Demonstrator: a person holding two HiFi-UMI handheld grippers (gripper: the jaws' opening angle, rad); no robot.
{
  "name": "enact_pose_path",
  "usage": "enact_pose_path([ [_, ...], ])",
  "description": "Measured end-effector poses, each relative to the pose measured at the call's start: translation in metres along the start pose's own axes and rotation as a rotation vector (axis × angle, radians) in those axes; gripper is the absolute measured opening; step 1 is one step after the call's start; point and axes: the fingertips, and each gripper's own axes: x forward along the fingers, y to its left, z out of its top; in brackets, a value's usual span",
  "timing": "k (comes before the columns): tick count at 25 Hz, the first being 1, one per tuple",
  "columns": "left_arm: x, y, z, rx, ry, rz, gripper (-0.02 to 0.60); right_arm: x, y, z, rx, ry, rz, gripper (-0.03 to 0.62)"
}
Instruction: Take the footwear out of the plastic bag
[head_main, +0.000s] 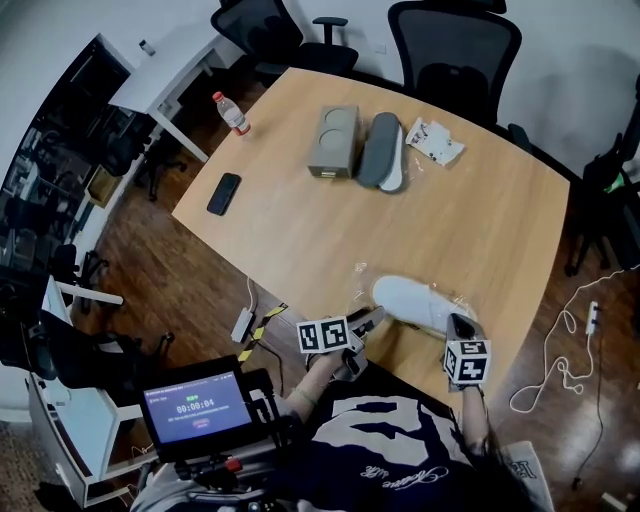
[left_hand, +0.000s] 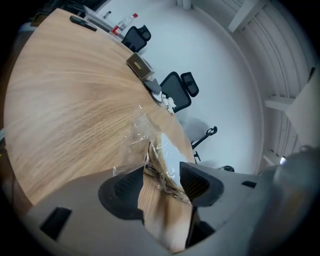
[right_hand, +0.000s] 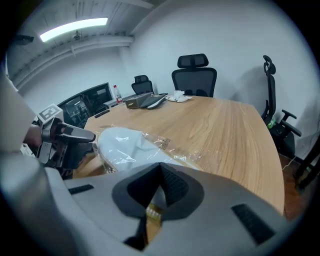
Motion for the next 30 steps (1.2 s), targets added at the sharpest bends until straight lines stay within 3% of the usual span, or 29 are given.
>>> enact_pose_path([
  [10, 0.03, -0.004, 0.029, -0.279, -0.074, -0.21, 0.215, 0.005, -0.005, 0.001, 0.106, 0.004, 0.092, -0.004],
  [13, 0.034, -0.005, 0.033, -0.27, -0.078, -0.188, 0.211, 0.002, -0.004, 0.002, 0.102, -0.005, 0.098, -0.004],
  [16, 0.037, -0.001, 0.03, -0.245, -0.061, -0.124, 0.097, -0.002, -0.003, 0.002, 0.124, -0.024, 0.113, -0.003],
  [20, 0.038, -0.001, 0.029, -0.229, -0.057, -0.11, 0.066, -0.011, -0.003, 0.001, 0.216, -0.042, 0.158, -0.003],
  [25, 0.039, 0.01, 0.034, -0.311, -0.067, -0.103, 0.057, -0.04, -0.029, -0.002, 0.31, -0.105, 0.157, -0.003],
  [27, 0.039, 0.012, 0.035, -0.328, -0.066, -0.107, 0.057, -0.049, -0.039, -0.01, 0.337, -0.1, 0.202, 0.168],
  [30, 0.04, 0.011, 0.035, -0.323, -0.062, -0.104, 0.055, -0.055, -0.053, -0.02, 0.333, -0.069, 0.252, 0.169],
])
